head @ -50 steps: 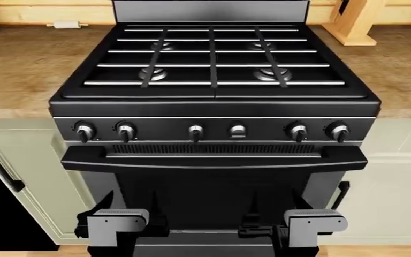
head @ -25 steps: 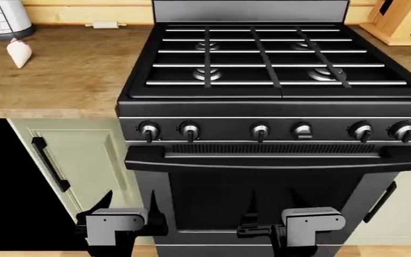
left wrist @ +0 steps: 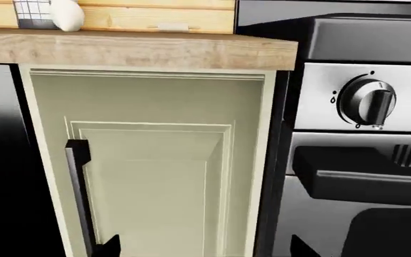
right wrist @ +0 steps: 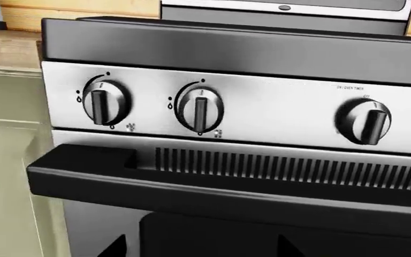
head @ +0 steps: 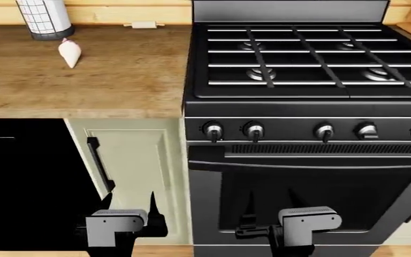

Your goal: Pick the ice cream from the counter and place it in the cabinet.

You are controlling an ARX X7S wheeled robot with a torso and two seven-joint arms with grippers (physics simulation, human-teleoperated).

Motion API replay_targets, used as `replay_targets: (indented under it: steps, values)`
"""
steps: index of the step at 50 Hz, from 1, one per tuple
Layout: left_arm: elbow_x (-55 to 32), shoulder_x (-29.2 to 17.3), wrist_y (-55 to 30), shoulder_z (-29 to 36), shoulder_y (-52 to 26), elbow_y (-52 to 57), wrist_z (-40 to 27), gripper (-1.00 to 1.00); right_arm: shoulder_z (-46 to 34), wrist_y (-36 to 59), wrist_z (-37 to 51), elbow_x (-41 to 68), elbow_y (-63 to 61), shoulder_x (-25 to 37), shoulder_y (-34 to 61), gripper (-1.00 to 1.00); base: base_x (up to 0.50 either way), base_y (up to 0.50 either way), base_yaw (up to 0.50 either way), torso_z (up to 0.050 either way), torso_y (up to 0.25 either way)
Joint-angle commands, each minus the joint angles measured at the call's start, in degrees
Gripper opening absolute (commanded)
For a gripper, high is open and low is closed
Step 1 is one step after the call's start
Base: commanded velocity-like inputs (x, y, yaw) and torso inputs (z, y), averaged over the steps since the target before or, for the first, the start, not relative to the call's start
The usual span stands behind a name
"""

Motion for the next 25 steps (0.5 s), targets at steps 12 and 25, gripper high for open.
replay_targets:
  steps: [12,25]
  values:
    - [-0.85,-1.23,-0.03,1.2,-0.4,-0.08,-1.15,1.0,-1.71,0.65,0.99,0.45,0.1,0.91,0.83,1.0,0.0,0.5,0.0,0.0,0.0]
    - [-1.8,-1.87,0.31,1.11,0.06,0.49,-1.86,1.0,-2.25,0.18,1.61,0.96,0.48,1.24,0.99,1.0,0.0,0.5,0.0,0.0,0.0]
